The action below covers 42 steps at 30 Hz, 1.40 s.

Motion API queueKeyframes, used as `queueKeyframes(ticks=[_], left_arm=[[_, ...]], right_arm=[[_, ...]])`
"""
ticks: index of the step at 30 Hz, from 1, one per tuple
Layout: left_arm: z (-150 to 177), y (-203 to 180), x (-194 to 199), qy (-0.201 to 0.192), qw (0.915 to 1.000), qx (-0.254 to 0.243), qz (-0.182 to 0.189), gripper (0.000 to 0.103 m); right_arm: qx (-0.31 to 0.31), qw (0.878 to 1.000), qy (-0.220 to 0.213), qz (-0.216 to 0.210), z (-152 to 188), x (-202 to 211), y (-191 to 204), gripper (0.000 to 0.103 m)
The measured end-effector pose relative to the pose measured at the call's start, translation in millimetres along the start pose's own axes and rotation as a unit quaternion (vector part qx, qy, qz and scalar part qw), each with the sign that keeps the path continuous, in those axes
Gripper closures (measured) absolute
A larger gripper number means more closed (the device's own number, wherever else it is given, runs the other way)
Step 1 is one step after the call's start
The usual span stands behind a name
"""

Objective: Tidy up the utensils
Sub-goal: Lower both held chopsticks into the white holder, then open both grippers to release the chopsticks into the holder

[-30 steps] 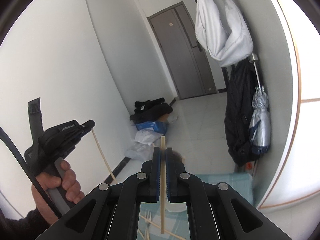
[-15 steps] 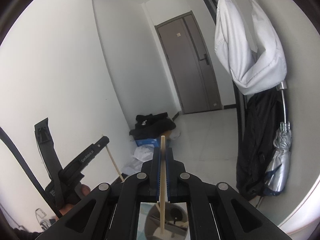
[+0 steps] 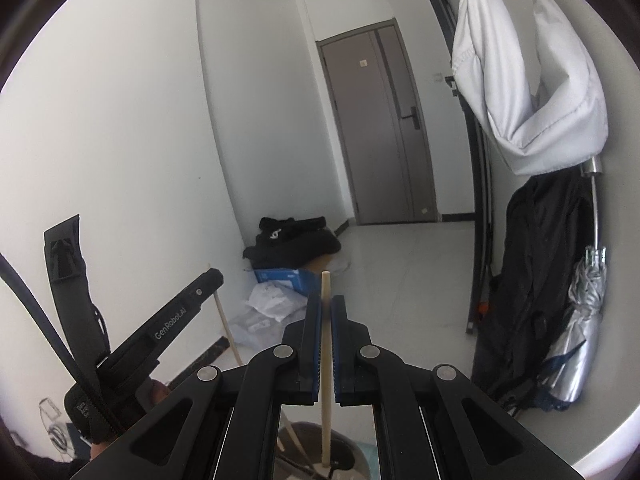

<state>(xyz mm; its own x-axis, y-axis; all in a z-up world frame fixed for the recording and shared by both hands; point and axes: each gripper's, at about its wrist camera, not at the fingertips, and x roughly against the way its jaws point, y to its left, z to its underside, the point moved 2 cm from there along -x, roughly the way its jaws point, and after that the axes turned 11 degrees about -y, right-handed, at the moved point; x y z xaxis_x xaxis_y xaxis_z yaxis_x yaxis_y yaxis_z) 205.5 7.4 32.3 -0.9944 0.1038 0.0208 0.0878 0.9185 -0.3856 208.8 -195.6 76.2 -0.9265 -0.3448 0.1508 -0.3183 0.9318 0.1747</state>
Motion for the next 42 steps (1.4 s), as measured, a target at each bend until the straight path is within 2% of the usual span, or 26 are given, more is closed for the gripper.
queueKeyframes(ticks=[8,13,28,35,42], left_arm=[[-2.5,-8.4,8.2,-0.012,0.999,-0.031,0.029,0.099],[-4.1,-9.0,11.6,-0.001,0.9982,-0.038,0.047,0.099],[3.9,-20.2,7.2,-0.016,0.9961,-0.063,0.058,0.099],[11.3,-16.8,9.2,0.01,0.9953,-0.061,0.075,0.099],[3.1,-3.7,14.9,0.04,0.9962,-0.05,0.059,0.099]], right_arm=[[-0.007,1.0,0.003,-0.023,12.8,0.6,3.8,0.099],[0.0,1.0,0.011,-0.029,22.6,5.0,6.2,0.099],[0.023,0.999,0.021,-0.028,36.7,17.5,10.5,0.099],[0.013,0.999,0.028,-0.023,41.2,15.2,6.8,0.099],[0.0,0.998,0.062,-0.024,55.7,8.6,4.4,0.099]])
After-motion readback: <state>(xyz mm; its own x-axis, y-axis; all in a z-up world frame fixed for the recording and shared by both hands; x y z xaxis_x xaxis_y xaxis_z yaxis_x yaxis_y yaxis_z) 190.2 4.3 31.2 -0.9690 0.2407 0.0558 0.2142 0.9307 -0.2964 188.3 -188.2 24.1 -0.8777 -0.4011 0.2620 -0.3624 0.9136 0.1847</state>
